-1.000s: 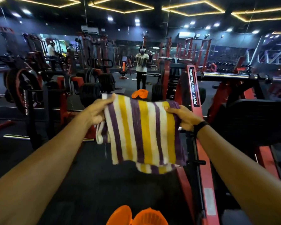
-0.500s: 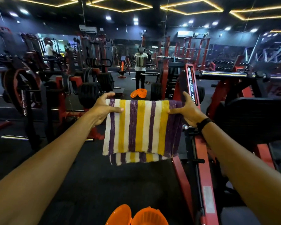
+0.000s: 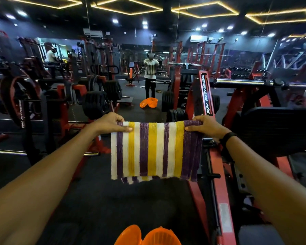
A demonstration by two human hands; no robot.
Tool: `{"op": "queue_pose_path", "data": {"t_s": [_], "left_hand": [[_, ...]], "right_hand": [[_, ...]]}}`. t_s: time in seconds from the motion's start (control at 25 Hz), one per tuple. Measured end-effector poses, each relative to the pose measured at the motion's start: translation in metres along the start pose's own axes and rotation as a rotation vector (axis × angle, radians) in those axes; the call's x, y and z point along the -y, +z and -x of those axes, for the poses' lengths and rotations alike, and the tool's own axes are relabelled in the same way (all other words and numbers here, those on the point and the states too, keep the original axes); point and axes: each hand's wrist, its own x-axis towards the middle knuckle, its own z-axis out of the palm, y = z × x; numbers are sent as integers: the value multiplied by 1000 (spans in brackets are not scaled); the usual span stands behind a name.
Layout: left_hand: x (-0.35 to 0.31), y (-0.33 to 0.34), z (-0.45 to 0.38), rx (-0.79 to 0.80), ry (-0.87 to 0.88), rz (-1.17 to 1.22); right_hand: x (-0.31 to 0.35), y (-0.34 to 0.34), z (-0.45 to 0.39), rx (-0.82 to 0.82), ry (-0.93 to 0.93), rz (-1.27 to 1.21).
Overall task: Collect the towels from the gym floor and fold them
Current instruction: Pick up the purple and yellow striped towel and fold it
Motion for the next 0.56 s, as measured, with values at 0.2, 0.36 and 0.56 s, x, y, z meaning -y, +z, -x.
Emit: {"op": "queue_pose_path", "data": {"t_s": [0.2, 0.36, 0.56], "left_hand": [[-59, 31, -5, -106, -163, 355], [-99, 32, -5, 11, -152, 628], [-112, 30, 5, 96, -51, 733]], "right_hand": [[33, 49, -7, -386, -73, -23], [73, 68, 4, -116, -220, -295], [71, 65, 11, 44, -258, -268]]}}
